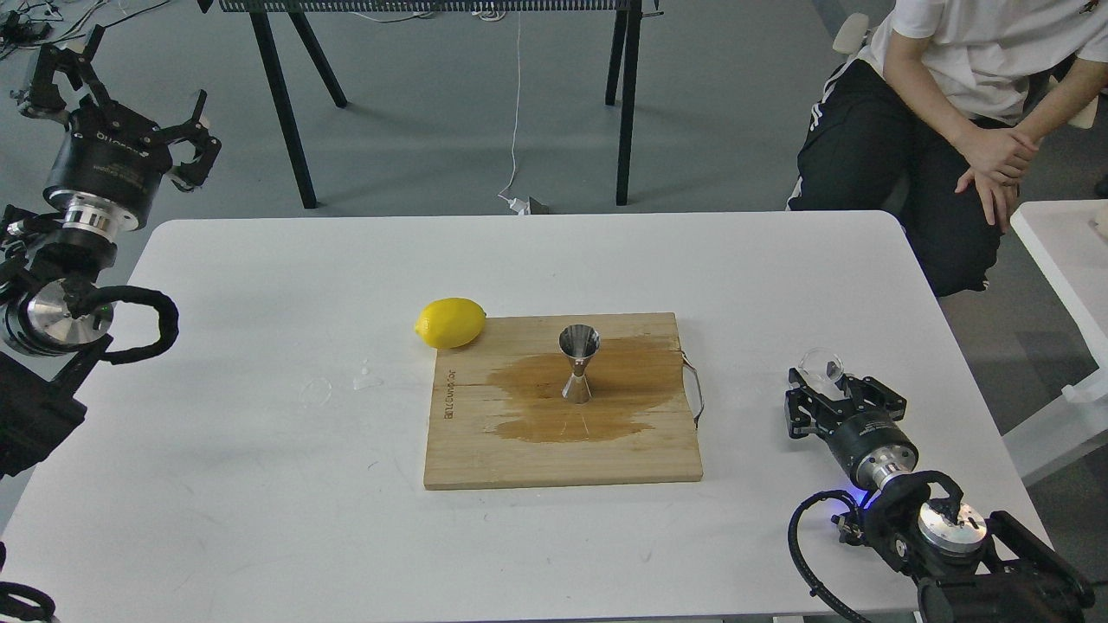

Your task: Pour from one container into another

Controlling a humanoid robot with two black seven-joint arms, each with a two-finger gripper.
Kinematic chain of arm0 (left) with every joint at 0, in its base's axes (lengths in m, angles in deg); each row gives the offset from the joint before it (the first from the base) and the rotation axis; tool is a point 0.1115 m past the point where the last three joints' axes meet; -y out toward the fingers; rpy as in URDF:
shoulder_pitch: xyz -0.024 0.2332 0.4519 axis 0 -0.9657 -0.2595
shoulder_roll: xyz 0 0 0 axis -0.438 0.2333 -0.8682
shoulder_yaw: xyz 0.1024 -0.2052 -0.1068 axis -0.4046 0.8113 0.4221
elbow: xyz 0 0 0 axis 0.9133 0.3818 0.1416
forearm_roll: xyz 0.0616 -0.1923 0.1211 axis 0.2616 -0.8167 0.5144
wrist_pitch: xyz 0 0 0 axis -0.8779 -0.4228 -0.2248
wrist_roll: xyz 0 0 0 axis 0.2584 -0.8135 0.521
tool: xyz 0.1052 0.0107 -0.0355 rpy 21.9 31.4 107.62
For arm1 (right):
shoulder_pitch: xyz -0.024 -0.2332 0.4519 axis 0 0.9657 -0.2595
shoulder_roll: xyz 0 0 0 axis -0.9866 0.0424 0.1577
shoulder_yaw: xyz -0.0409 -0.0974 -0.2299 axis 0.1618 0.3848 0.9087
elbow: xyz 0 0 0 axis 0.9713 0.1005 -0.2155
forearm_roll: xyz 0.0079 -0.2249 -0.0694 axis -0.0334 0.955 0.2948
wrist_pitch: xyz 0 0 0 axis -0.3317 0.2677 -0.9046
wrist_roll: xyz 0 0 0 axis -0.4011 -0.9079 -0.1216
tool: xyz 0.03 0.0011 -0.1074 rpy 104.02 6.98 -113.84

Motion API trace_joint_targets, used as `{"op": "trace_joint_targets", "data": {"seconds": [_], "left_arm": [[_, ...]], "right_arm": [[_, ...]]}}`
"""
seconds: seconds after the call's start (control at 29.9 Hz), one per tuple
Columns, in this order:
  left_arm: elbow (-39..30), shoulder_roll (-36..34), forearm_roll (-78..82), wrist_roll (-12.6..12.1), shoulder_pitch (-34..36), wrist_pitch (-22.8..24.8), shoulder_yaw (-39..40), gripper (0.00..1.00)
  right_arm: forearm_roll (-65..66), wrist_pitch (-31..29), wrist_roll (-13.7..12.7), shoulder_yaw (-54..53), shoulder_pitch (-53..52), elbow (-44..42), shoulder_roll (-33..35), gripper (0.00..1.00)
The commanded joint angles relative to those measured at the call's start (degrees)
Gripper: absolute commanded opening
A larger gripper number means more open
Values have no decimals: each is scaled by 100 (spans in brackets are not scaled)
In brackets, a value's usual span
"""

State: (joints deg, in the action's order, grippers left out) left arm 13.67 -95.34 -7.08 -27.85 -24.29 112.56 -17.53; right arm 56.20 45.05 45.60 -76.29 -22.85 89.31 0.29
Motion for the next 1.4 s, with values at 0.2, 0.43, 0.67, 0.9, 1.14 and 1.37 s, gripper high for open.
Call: {"op": "trace_joint_targets", "data": {"seconds": [0.2,0.43,0.67,0.9,1.14,1.37], "left_arm": [[-1,1,-1,-2,0,1,0,100],[-1,-25,-1,-2,0,1,9,100],[-1,-34,-1,7,0,9,9,100],[-1,-34,-1,7,0,9,9,100],[-1,-26,-1,7,0,9,9,100],[-1,-34,-1,7,0,9,9,100]], "right_arm": [[0,-26,9,9,18,66,8,64],[-26,18,9,-44,18,118,8,66],[-44,658,9,-123,70,602,8,64],[-70,1064,44,-123,35,619,-1,68],[-70,1082,159,-132,62,611,8,88],[-70,1055,150,-132,70,628,8,46]]}}
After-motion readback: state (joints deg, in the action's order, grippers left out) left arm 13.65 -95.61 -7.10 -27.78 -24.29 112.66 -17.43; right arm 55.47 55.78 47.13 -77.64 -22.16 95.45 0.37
